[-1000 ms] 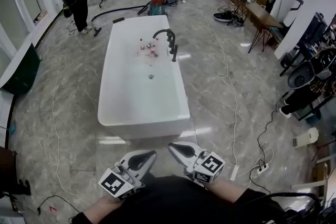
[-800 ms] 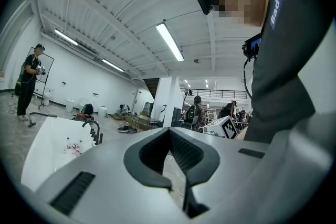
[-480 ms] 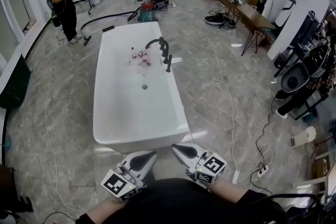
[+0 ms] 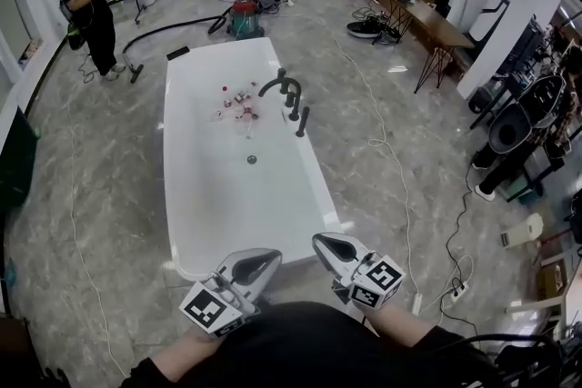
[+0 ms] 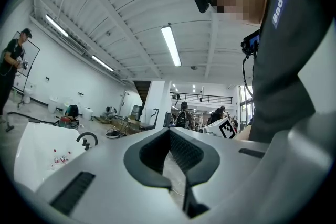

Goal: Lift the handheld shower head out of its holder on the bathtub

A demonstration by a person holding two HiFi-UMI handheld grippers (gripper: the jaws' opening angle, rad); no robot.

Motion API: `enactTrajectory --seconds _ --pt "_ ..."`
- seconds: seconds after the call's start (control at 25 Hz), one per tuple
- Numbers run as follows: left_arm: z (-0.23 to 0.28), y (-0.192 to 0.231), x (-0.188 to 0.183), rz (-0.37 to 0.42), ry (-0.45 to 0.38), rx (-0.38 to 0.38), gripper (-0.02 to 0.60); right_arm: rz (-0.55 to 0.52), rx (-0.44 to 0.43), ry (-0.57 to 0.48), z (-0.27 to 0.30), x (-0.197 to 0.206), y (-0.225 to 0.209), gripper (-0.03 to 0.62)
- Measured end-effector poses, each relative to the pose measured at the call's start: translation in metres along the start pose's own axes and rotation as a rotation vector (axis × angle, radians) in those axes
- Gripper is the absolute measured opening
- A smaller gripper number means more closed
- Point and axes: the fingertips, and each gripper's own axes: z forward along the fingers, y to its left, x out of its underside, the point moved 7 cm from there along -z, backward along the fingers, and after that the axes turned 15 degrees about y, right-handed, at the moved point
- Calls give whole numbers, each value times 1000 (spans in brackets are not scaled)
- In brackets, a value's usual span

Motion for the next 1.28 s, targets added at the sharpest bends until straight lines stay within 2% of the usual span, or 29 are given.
enactTrajectory --seconds 0.04,0.16,0.4,0.72,1.0,1.28 --pt "-1 14 -5 1 -4 4 0 -3 13 -7 11 -7 -3 2" --pt "-2 46 2 -19 54 20 0 -8 41 -15 37 -23 -14 2" --pt "21 71 5 -51 75 34 0 -10 54 -7 59 -36 -48 2" --pt "52 92 -4 -52 77 -53 0 -22 36 8 79 -48 -123 5" --pt "94 111 -9 -70 91 -125 0 -36 26 31 102 -63 -208 34" --pt "121 124 -11 -90 106 -175 0 -35 24 72 129 -67 -271 76"
